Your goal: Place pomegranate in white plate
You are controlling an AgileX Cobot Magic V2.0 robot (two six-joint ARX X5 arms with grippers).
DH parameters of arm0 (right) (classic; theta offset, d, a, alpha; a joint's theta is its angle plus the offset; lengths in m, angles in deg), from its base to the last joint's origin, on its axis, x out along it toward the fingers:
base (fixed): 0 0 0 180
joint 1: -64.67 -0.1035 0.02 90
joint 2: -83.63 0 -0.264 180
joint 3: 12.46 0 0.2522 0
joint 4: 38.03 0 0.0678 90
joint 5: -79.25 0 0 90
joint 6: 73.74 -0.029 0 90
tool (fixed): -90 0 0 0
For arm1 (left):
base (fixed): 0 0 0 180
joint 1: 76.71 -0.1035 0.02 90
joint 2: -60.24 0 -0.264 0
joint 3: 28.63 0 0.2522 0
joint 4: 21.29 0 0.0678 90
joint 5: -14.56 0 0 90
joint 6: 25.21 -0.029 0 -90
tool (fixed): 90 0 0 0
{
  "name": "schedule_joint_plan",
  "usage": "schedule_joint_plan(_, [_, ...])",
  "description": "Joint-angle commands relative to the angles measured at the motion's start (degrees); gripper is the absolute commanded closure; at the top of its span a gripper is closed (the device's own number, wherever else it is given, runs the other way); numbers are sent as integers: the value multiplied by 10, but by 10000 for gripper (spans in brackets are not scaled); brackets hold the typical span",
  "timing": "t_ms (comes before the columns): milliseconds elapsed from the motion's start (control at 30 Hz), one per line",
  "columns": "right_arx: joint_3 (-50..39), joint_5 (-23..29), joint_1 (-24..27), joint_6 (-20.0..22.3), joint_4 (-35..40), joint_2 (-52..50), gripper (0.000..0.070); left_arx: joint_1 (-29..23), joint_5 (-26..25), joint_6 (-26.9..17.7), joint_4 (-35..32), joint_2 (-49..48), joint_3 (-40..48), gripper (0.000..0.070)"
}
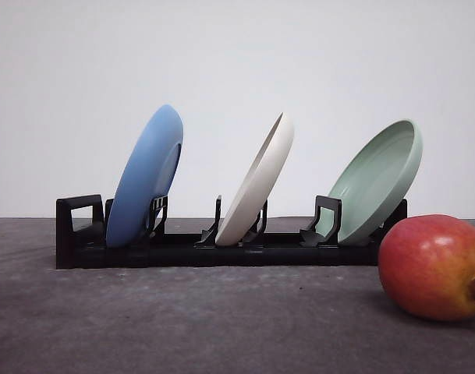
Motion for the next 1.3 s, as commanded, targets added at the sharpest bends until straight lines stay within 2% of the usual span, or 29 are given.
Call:
schedule_joint_plan(0, [2, -3, 0, -110, 18, 0, 700, 0, 1, 43, -2, 3, -11, 696])
schedule_joint_plan(100, [33, -13, 0, -157, 11, 2, 700, 2, 1, 67, -3, 19, -36, 696])
schedule_joint_plan(200, [81, -22, 0, -201, -3, 23, 700, 8, 1, 71, -3, 55, -76, 696])
schedule_joint_plan(333, [179, -76, 0, -210, -68, 79, 700, 19, -32, 69, 13, 128, -150, 696])
schedule_joint_plan(400, [236, -106, 0, -192, -110, 119, 700, 26, -65, 58, 30, 169, -192, 696])
schedule_joint_plan(533, [340, -183, 0, -120, -179, 202, 700, 43, -158, 13, 90, 254, -279, 697])
schedule_joint_plan(600, [386, -235, 0, -84, -203, 245, 700, 53, -217, -14, 118, 296, -323, 697])
schedule_joint_plan(733, [454, -353, 0, -11, -238, 316, 700, 68, -299, -48, 135, 353, -385, 700])
schedule_joint_plan(800, [476, -395, 0, 9, -250, 339, 700, 74, -343, -62, 134, 376, -408, 700])
schedule_joint_plan(900, [484, -449, 0, 9, -240, 351, 700, 86, -383, -65, 134, 407, -435, 700])
schedule_joint_plan(1133, [483, -463, 0, 8, -234, 352, 700, 122, -394, -66, 87, 420, -445, 689])
schedule_joint_plan(1233, [483, -463, 0, 8, -234, 352, 683, 130, -392, -66, 87, 420, -445, 560])
schedule_joint_plan(1267, [483, -463, 0, 8, -234, 352, 639, 133, -392, -66, 88, 420, -445, 493])
